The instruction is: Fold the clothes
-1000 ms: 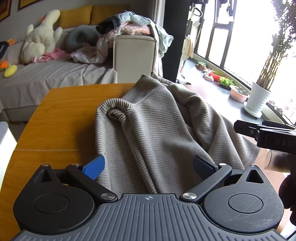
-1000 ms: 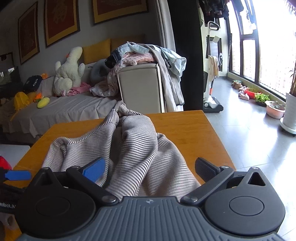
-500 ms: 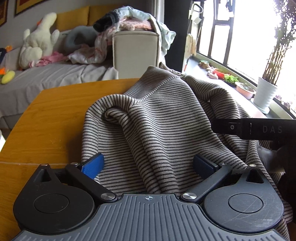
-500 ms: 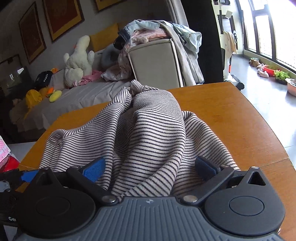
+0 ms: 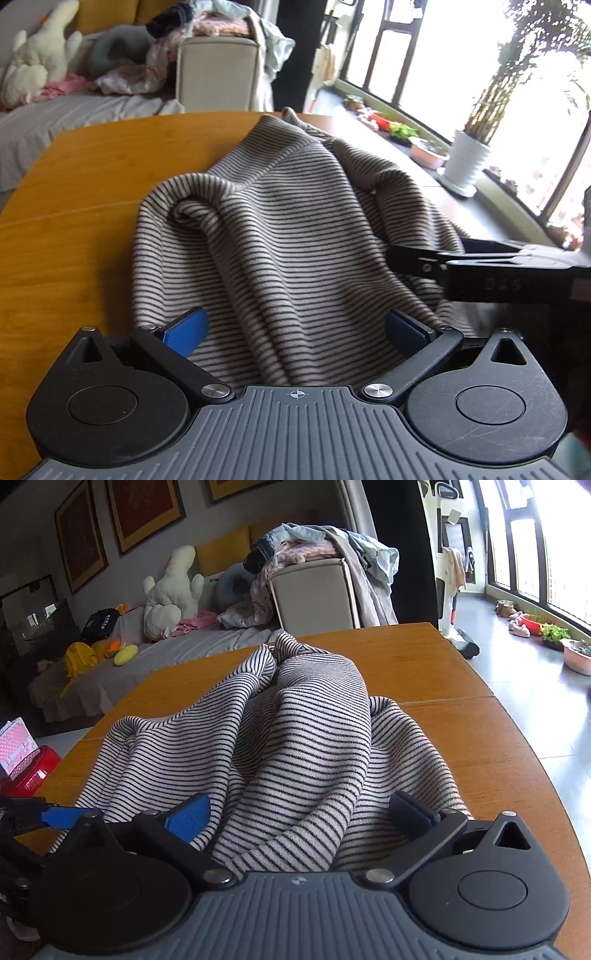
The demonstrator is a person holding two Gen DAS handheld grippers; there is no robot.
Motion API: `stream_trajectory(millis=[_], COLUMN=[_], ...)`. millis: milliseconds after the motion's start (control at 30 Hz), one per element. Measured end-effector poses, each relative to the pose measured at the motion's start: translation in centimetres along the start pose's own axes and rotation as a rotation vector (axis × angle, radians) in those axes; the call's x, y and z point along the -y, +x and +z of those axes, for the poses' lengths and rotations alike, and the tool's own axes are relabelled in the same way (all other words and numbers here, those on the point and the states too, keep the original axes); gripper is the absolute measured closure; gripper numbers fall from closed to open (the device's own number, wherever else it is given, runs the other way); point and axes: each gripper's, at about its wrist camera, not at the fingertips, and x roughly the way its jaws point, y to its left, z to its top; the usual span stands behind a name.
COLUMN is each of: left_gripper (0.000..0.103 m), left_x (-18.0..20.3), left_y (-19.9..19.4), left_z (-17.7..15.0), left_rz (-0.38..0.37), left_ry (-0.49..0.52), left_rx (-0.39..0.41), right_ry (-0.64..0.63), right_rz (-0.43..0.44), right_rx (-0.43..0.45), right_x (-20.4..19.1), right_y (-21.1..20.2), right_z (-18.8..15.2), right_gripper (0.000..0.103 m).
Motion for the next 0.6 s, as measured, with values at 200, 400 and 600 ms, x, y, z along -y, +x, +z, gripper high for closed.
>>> stream_trajectory(millis=[200, 400, 600], left_gripper=[0.0, 0.0, 0.085], left_x=[0.2, -0.1, 0.1], left_y=[0.7, 1.0, 0.7], left_z=[0.2, 1.0, 1.7], left_rz=[-0.027, -0.026, 0.087], left_ry=[-0.001, -0.023, 0.049], left_rx=[-0.051, -0.077, 0.025], right_ry=[0.083, 0.052, 0.089], right_rz=[0.01, -0.006, 0.025], right_rx=[0.014, -0.007, 0.017], right_x=[0.9, 0.6, 1.3], right_y=[-0.1, 0.3, 0.0], right_z=[0.2, 0.5, 0.3], right_gripper=[0.0, 0.0, 0.0])
